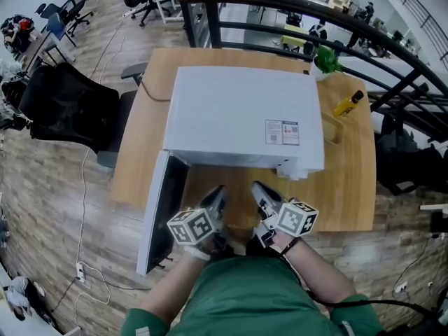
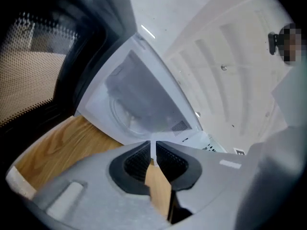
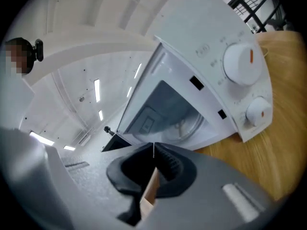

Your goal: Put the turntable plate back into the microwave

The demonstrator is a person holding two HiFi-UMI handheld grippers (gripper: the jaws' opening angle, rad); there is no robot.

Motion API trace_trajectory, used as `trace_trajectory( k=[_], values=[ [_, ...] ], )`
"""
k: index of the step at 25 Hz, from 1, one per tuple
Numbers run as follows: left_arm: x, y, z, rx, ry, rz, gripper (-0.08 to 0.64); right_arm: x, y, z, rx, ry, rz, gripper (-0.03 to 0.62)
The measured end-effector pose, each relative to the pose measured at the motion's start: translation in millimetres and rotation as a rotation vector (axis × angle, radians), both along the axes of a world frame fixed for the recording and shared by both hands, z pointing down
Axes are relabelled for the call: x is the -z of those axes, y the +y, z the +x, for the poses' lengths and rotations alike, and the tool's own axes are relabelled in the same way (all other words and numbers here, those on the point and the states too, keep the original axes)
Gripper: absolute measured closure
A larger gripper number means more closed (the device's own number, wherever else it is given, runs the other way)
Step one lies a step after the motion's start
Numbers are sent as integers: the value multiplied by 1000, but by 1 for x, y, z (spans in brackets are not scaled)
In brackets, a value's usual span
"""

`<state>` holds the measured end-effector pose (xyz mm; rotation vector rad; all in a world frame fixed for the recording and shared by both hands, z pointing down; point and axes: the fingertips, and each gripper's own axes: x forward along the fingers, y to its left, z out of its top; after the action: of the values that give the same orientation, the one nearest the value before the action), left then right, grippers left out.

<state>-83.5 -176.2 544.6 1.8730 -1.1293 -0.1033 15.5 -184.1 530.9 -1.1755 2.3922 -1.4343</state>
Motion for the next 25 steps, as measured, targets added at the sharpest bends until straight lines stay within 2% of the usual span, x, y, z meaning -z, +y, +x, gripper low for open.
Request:
trace_trajectory(
  k=[4,9,12,18,25],
  values=[
    [31,10,4,-26,-24,64,522,34,6,4,12,-5,97,581],
    [58,16,19,-98,-104,165,522,44,16,11,25,57,154,581],
    [79,18,23,-124,-145,243,522,64,19,13,46,119,236,581],
    [113,20,18,-111,-157,342,529,102,15,22,30,173,339,581],
    [135,14,4,-60,-219,447,548,126,4,24,17,248,454,588]
  ],
)
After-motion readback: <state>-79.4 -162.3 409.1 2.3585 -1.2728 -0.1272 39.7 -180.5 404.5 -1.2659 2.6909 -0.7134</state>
